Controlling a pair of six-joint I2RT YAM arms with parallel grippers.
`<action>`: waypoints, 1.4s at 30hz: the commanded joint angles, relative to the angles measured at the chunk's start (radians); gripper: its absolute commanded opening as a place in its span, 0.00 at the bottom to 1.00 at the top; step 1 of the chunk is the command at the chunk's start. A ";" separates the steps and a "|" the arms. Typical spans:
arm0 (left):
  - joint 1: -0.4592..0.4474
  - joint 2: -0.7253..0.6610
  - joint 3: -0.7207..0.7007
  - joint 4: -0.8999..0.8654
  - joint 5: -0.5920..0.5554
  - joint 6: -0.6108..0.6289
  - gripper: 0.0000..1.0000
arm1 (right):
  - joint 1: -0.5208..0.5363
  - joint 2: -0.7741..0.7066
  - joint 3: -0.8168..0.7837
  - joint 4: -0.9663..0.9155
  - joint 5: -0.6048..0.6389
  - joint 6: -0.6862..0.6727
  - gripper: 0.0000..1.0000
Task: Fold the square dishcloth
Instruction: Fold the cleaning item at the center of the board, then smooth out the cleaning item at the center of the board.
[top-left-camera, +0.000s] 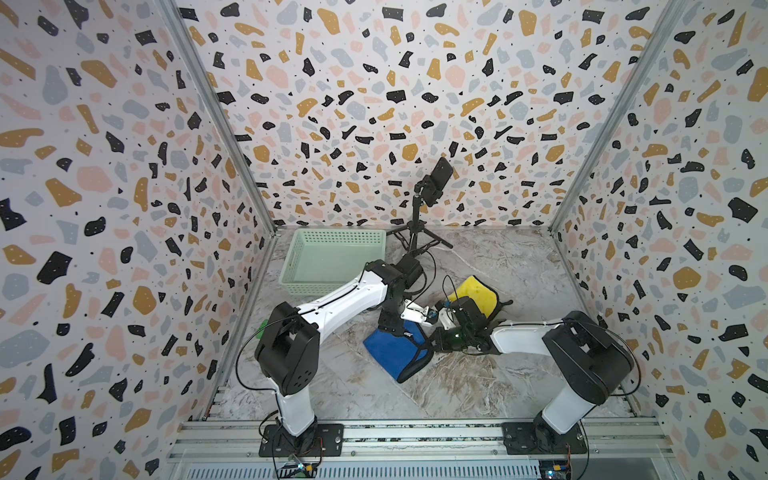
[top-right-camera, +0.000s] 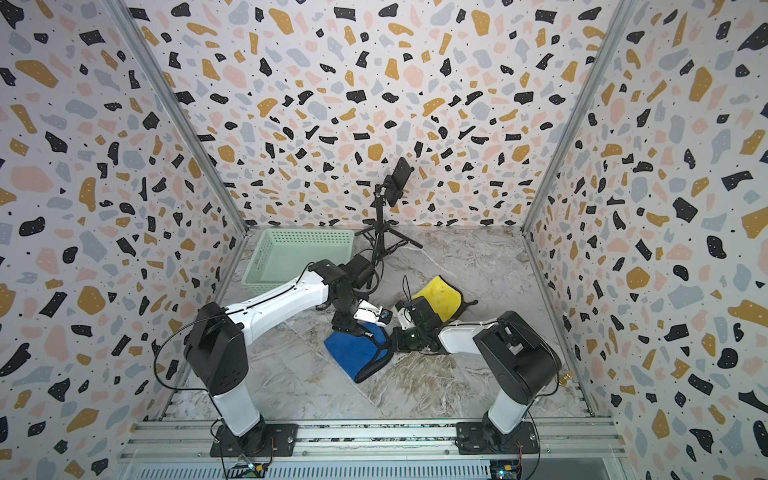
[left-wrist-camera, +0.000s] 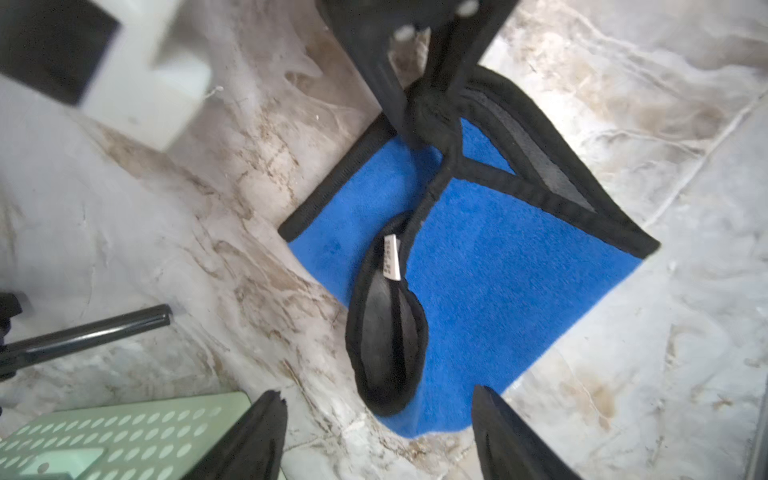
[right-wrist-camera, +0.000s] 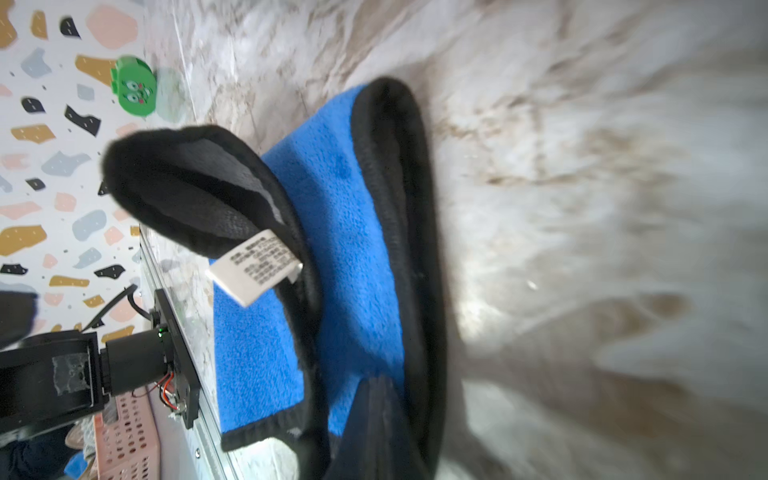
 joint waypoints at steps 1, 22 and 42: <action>-0.005 -0.080 -0.091 -0.098 0.023 0.031 0.68 | -0.011 -0.061 -0.008 0.006 0.031 0.011 0.00; 0.066 0.101 -0.098 0.220 -0.067 -0.135 0.34 | -0.015 0.004 0.022 -0.030 0.033 -0.024 0.00; -0.054 -0.233 -0.281 0.084 0.234 0.024 0.00 | -0.015 0.068 0.049 -0.060 0.048 -0.045 0.00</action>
